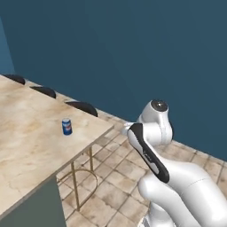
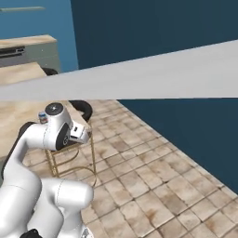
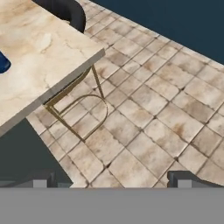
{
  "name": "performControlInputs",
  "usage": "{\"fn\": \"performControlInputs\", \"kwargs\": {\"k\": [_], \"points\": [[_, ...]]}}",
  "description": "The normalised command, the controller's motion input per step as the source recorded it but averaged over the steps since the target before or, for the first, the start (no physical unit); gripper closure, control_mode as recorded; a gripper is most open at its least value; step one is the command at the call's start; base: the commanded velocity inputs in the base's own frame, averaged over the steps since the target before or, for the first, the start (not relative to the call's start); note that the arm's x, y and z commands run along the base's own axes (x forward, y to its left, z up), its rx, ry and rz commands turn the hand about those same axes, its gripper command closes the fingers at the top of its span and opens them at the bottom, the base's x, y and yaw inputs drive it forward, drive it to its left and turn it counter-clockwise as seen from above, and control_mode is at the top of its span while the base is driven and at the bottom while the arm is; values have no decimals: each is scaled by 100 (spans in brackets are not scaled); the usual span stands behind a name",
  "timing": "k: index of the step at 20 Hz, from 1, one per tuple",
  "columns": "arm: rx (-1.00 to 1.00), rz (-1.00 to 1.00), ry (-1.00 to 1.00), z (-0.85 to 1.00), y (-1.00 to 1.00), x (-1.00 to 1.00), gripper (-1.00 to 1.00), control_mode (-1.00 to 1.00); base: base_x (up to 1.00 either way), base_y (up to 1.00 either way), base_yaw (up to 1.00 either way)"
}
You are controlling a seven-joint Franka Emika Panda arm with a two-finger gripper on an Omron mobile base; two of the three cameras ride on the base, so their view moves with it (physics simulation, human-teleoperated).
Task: Four empty soda cans are scattered around the kitchen. Gather all the cans and cluster them next to the stove for recycling.
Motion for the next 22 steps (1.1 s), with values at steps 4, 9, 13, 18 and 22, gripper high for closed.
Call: {"fn": "performControlInputs", "kwargs": {"k": [4,9,13,18,22], "points": [[0,0,0,0,0,0,-100,100,57,-21,7],[0,0,0,0,0,0,-100,100,42,4,-2],[0,0,0,0,0,0,-100,100,40,19,-10],[0,0,0,0,0,0,-100,100,50,25,-4],[0,0,0,0,0,0,-100,100,50,22,0]]}}
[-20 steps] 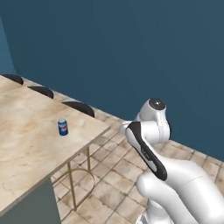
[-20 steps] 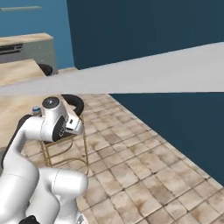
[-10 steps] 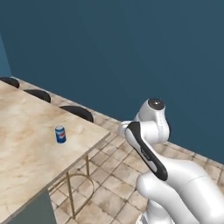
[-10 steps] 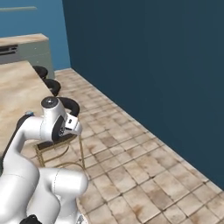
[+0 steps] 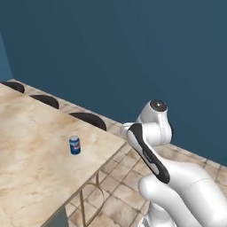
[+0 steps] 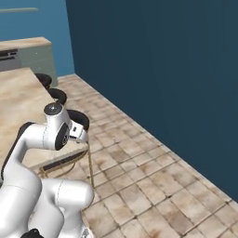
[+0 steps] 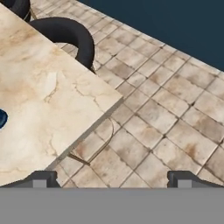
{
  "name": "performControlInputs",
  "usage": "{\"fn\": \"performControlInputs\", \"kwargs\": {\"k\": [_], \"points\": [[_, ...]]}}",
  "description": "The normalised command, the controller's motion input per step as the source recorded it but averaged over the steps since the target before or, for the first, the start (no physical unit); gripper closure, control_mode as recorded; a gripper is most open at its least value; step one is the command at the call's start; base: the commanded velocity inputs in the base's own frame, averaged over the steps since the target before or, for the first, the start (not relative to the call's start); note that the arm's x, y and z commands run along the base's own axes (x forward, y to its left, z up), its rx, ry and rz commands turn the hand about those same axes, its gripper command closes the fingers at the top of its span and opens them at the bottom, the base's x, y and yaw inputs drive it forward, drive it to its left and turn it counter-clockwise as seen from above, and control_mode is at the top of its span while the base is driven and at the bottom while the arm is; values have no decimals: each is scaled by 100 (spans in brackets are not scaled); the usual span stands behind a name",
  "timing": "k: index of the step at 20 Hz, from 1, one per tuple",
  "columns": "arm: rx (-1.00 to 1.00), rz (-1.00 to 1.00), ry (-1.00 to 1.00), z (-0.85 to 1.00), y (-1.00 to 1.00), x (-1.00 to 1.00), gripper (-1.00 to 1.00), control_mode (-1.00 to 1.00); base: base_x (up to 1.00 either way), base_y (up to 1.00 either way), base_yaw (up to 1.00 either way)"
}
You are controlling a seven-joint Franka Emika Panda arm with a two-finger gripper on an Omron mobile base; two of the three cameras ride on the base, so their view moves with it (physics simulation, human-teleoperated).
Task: Four empty soda cans are scattered around the kitchen. Gather all the cans and cluster them next to the stove for recycling.
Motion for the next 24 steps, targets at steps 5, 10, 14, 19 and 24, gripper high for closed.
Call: {"fn": "performControlInputs", "kwargs": {"k": [5,10,14,19,24], "points": [[0,0,0,0,0,0,-100,100,44,10,8],[0,0,0,0,0,0,-100,100,20,0,19],[0,0,0,0,0,0,-100,100,32,0,29],[0,0,0,0,0,0,-100,100,14,-5,5],[0,0,0,0,0,0,-100,100,0,0,0]]}}
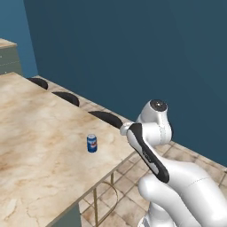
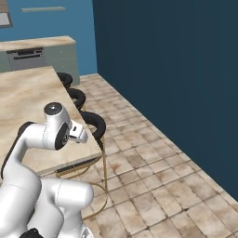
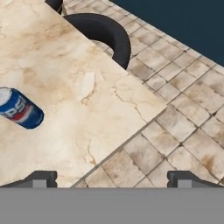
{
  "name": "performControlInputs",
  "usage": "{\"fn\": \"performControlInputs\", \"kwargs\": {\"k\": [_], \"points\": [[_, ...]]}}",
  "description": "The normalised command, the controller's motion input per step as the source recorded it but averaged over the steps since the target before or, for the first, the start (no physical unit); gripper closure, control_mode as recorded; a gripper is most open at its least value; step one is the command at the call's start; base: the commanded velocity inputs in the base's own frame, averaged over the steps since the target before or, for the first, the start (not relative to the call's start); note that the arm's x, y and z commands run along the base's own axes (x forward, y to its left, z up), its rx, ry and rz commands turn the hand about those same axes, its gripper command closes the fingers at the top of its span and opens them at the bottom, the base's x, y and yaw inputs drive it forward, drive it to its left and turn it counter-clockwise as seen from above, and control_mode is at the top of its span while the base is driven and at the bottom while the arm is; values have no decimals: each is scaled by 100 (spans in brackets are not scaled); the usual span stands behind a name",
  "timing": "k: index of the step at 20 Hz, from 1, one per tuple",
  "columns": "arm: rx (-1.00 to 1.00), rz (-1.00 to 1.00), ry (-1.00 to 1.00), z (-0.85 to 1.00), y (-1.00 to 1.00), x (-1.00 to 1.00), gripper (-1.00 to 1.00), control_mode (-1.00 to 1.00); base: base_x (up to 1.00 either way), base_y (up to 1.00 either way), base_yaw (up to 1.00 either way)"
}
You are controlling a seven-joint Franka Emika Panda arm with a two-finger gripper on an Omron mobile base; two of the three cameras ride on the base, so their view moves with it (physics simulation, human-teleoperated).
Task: Four empty soda cans are scattered around the kitchen. Gather all the cans and cluster them next to the stove for recycling.
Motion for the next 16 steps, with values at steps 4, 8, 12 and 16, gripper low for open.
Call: {"fn": "performControlInputs", "kwargs": {"k": [4,8,12,16], "points": [[0,0,0,0,0,0,-100,100,0,0,0],[0,0,0,0,0,0,-100,100,0,0,0],[0,0,0,0,0,0,-100,100,0,0,0],[-2,0,0,17,13,0,-100,-100,0,0,0]]}}
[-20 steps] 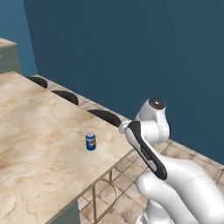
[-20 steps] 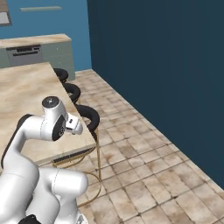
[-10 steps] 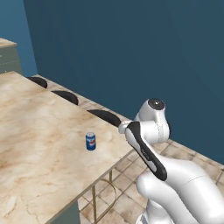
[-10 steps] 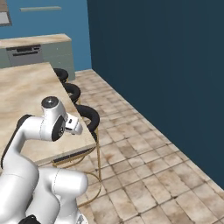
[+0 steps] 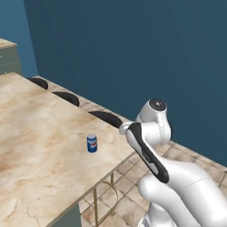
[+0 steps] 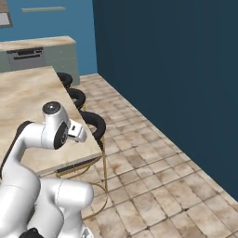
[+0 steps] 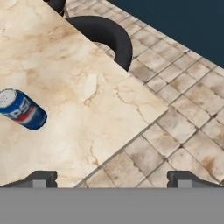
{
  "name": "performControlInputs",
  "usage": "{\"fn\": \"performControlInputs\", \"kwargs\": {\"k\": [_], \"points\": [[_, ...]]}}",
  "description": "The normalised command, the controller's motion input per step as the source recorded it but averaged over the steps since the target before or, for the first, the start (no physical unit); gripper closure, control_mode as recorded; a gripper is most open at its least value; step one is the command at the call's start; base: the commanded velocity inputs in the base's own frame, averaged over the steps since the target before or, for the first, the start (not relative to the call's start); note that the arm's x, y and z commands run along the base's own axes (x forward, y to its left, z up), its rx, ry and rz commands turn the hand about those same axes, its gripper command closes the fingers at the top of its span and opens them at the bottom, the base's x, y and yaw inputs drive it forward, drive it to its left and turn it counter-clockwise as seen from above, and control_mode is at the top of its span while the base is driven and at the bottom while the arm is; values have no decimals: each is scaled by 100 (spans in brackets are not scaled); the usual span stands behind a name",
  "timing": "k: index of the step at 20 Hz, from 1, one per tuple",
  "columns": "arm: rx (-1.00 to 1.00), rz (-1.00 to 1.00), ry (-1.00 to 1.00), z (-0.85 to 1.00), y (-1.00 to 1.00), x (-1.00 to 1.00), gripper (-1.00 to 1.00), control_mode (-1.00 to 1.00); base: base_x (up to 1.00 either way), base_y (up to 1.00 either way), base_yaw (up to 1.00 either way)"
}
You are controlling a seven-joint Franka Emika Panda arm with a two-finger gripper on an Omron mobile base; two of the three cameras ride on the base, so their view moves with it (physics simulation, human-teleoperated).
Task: Four empty soda cans are scattered around the kitchen. Gather all the cans and cluster them next to the stove for recycling.
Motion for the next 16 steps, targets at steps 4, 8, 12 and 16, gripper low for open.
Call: {"fn": "performControlInputs", "kwargs": {"k": [4,8,12,16], "points": [[-2,1,0,27,31,5,-100,-100,0,0,0],[-5,1,-1,27,41,5,-100,-100,0,0,0],[0,11,0,19,42,2,-100,-100,0,0,0],[0,11,0,6,49,10,-100,-100,0,0,0]]}}
